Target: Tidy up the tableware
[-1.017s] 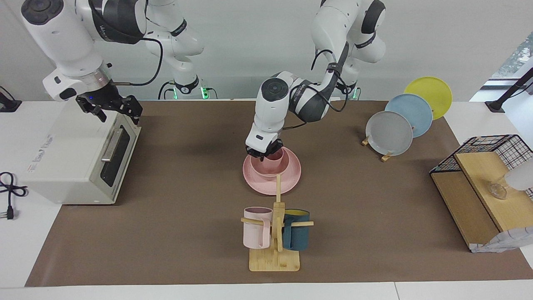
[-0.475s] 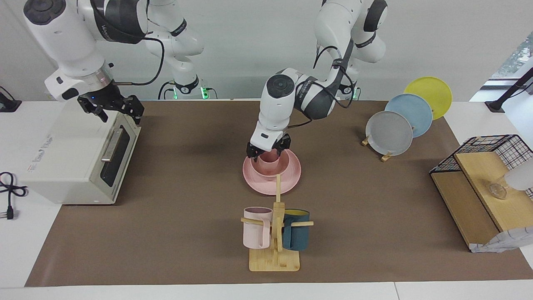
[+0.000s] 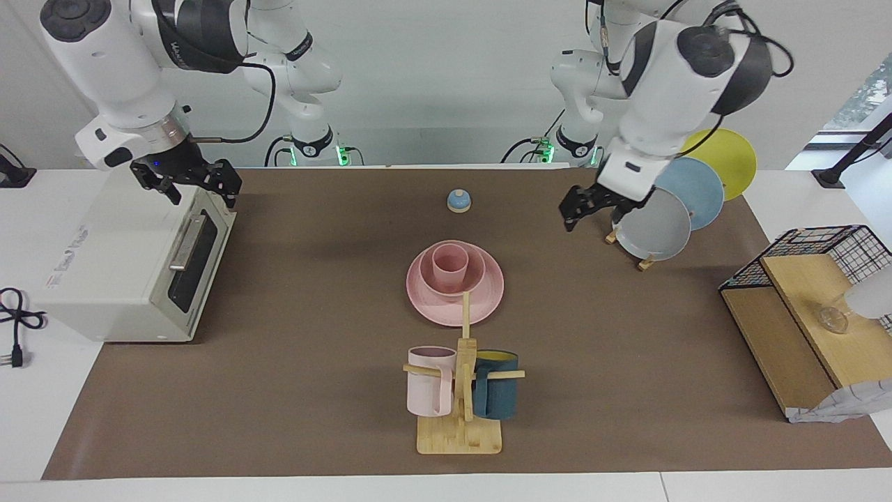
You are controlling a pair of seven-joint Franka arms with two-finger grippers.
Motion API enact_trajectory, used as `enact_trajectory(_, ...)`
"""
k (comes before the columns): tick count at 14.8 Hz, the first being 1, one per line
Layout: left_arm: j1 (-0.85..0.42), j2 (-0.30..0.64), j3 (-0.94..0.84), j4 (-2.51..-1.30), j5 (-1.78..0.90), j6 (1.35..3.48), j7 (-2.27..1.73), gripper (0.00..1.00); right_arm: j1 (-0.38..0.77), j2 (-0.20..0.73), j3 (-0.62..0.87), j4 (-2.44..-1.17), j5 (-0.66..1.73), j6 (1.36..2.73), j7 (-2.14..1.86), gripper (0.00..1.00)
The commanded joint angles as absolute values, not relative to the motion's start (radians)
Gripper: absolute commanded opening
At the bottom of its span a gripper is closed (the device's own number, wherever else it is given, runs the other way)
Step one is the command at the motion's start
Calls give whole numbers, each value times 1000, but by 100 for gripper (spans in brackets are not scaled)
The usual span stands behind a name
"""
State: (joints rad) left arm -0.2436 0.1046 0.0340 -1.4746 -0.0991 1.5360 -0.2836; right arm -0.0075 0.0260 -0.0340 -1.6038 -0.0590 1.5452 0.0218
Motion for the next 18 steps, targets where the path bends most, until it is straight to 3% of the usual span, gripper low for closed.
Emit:
enact_trajectory(1, -125, 32, 18, -1523, -91, 1476, -132, 100, -23, 12, -26, -1614, -41, 1537, -3, 100)
enact_trajectory(6, -95, -63, 18, -1650, -44, 1460, -89, 100, -23, 12, -26, -1614, -43, 1537, -3, 100)
enact_trajectory(18, -92, -57, -14, -1605, -46, 1417, -115, 100, -23, 12, -26, -1615, -43, 1537, -3, 100)
